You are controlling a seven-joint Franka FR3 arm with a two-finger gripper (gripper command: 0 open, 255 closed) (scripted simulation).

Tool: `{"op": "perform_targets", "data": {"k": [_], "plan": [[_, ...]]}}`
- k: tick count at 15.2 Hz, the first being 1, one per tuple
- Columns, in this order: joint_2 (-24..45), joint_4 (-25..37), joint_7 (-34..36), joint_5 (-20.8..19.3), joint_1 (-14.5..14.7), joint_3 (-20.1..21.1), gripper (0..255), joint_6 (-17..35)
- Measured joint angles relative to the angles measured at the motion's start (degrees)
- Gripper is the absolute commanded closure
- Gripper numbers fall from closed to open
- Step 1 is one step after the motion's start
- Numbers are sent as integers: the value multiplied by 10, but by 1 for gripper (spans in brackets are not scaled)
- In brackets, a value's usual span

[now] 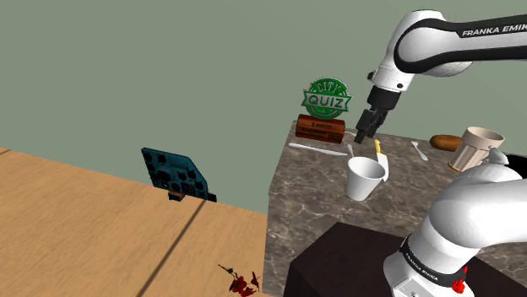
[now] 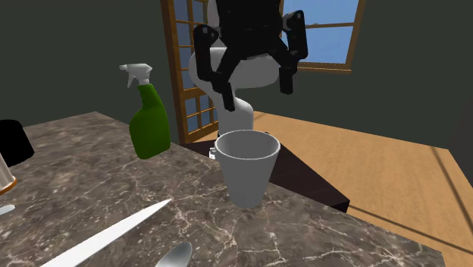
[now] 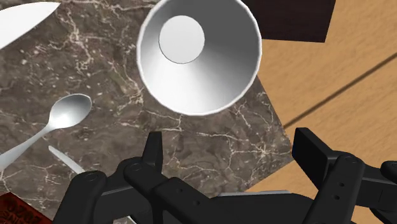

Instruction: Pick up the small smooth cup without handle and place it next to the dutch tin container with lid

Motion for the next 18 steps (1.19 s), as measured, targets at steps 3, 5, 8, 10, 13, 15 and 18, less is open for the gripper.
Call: {"op": "perform_targets", "data": {"k": [3, 5, 8, 10, 13, 15, 18], "plan": [[7, -26, -39, -20, -15, -35, 0, 22], [15, -48, -69, -37, -29, -64, 0, 44], [31, -73, -106, -58, -44, -99, 0, 75], [39, -86, -111, -60, -45, -105, 0, 94], [51, -104, -114, -63, -44, -111, 0, 124], [59, -117, -115, -64, -43, -114, 0, 144], [61, -119, -116, -64, -43, -115, 0, 149]]}}
